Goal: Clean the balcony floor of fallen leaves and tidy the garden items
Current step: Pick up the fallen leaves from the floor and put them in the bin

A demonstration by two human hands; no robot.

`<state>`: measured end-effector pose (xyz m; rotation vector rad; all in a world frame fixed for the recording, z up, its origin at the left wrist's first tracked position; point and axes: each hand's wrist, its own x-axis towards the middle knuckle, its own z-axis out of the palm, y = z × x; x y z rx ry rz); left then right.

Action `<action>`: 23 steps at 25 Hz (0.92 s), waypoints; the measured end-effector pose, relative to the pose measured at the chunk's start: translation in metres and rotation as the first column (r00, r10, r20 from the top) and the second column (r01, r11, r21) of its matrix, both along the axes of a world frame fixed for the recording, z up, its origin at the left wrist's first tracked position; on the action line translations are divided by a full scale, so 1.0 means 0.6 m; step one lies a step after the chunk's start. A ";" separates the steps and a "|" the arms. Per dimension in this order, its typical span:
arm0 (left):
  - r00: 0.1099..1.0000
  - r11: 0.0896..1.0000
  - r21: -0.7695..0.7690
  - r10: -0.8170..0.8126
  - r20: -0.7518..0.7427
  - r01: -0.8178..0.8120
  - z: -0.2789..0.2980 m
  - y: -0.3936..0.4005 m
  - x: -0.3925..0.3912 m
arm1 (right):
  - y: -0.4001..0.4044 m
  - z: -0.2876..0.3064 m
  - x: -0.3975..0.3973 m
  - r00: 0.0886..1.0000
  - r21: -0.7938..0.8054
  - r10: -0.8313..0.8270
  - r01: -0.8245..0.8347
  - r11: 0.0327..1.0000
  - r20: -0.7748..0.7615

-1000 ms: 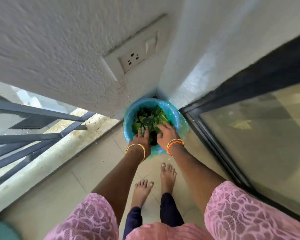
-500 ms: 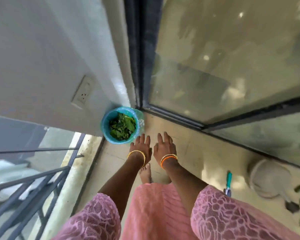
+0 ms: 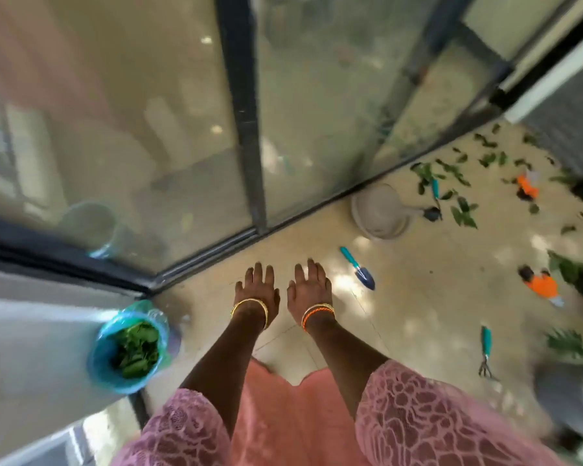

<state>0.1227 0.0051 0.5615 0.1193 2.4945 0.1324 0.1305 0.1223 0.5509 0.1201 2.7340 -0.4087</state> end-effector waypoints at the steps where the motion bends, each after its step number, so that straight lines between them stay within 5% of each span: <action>1: 0.998 0.999 -0.005 -0.054 -0.021 0.054 0.010 0.050 -0.007 | 0.048 0.006 0.006 0.998 0.000 -0.066 0.066 0.998 -0.008; 8: 0.941 0.941 0.018 -0.339 -0.027 0.339 0.048 0.430 0.025 | 0.395 0.042 0.085 0.898 -0.014 -0.440 0.440 0.898 -0.011; 15: 0.813 0.812 0.053 -0.581 -0.035 0.582 0.059 0.709 0.031 | 0.653 0.058 0.144 0.691 -0.008 -0.723 0.723 0.691 0.017; 23: 0.733 0.733 0.072 -0.680 0.020 0.677 0.022 0.962 -0.120 | 0.889 0.016 0.043 0.497 -0.009 -0.866 0.868 0.497 0.053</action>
